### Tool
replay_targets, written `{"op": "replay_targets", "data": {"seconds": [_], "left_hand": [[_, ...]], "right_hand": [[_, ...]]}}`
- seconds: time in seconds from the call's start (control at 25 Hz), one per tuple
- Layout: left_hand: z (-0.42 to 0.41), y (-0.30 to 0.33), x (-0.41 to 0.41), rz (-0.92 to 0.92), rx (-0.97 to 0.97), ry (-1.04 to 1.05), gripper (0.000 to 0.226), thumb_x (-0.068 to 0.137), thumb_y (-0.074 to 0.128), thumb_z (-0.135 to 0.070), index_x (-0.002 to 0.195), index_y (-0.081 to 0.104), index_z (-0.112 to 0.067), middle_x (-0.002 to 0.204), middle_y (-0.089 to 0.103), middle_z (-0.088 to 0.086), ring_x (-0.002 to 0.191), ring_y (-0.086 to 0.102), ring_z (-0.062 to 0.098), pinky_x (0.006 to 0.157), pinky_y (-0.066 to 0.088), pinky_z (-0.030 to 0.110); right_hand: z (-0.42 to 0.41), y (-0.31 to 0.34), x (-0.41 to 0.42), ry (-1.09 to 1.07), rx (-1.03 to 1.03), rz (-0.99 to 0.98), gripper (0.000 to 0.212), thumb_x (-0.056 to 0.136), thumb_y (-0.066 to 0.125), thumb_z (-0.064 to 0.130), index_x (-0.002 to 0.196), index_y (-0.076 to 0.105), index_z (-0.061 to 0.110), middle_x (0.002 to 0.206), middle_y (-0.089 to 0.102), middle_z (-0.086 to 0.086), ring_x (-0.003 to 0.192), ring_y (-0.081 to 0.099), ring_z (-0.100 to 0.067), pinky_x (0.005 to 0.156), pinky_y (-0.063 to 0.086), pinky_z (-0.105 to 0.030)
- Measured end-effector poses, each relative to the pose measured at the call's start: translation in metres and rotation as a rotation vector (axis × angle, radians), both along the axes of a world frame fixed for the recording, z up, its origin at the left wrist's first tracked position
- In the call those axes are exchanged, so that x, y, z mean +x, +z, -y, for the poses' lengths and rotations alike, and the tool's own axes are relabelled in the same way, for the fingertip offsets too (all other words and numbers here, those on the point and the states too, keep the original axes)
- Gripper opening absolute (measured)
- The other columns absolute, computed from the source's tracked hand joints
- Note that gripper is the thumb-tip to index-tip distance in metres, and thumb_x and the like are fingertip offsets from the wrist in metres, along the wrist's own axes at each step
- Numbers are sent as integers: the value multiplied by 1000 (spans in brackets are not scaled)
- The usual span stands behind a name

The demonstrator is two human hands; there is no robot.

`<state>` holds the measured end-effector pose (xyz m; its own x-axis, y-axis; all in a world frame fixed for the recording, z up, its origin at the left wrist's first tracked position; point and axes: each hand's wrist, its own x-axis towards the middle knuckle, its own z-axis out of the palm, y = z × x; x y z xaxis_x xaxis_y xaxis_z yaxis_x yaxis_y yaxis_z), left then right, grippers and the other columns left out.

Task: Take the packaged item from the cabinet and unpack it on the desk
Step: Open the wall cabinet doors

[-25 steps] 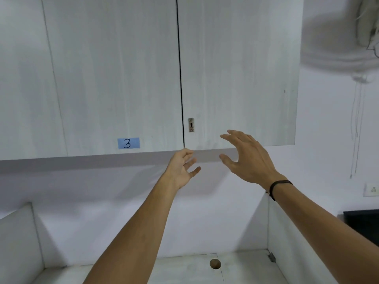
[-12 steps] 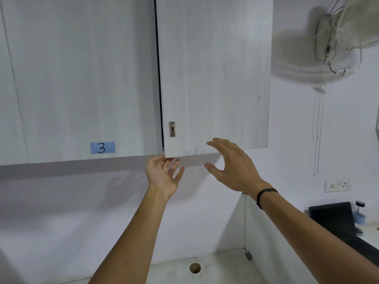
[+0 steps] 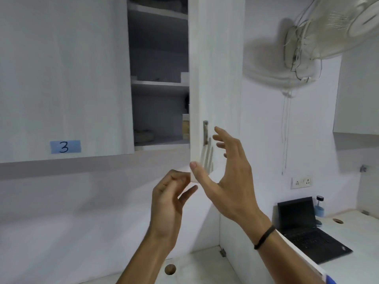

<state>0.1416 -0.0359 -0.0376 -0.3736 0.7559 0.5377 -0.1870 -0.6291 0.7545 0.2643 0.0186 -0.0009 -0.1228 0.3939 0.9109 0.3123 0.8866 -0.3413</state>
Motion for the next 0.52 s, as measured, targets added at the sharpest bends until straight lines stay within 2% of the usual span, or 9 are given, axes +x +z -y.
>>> {"op": "replay_targets", "data": {"seconds": [0.08,0.2,0.28,0.36,0.4,0.52], "left_hand": [[0,-1,26,-234,74,22,25,98,51,3,91,73,-8,95,76,7,99,71,25,98,56,46],[-10,-1,72,-517,128,-10,33,98,56,2,122,70,-17,123,73,-4,120,66,15,101,55,41],[-26,-2,101,-665,148,-12,46,98,59,-7,139,58,-29,141,62,-14,131,56,5,102,55,37],[-47,-4,128,-792,156,-32,57,96,60,-13,147,47,-37,152,50,-18,138,47,4,104,53,39],[-56,-5,141,-857,154,-40,63,95,62,-14,149,41,-39,156,45,-18,142,43,5,107,52,41],[-75,-7,172,-985,113,-45,74,93,67,-20,151,29,-47,163,32,-18,148,36,10,113,44,44]], "right_hand": [[6,-1,26,-16,30,-60,77,82,77,37,147,40,18,137,52,6,121,54,-4,98,47,-15],[5,-6,74,-113,39,-180,62,86,74,16,143,48,13,130,60,7,113,61,0,90,53,-13],[3,-9,105,-220,9,-228,44,91,69,12,133,56,10,112,66,16,96,63,10,80,53,-6],[1,-11,132,-342,-39,-256,26,95,65,14,119,58,9,90,62,21,77,60,13,67,47,-1],[0,-10,143,-380,-69,-269,27,96,64,18,119,56,8,85,60,15,73,58,8,65,43,0],[-6,-8,169,-395,-133,-310,48,94,64,31,132,49,6,101,57,3,84,51,-6,71,36,5]]}}
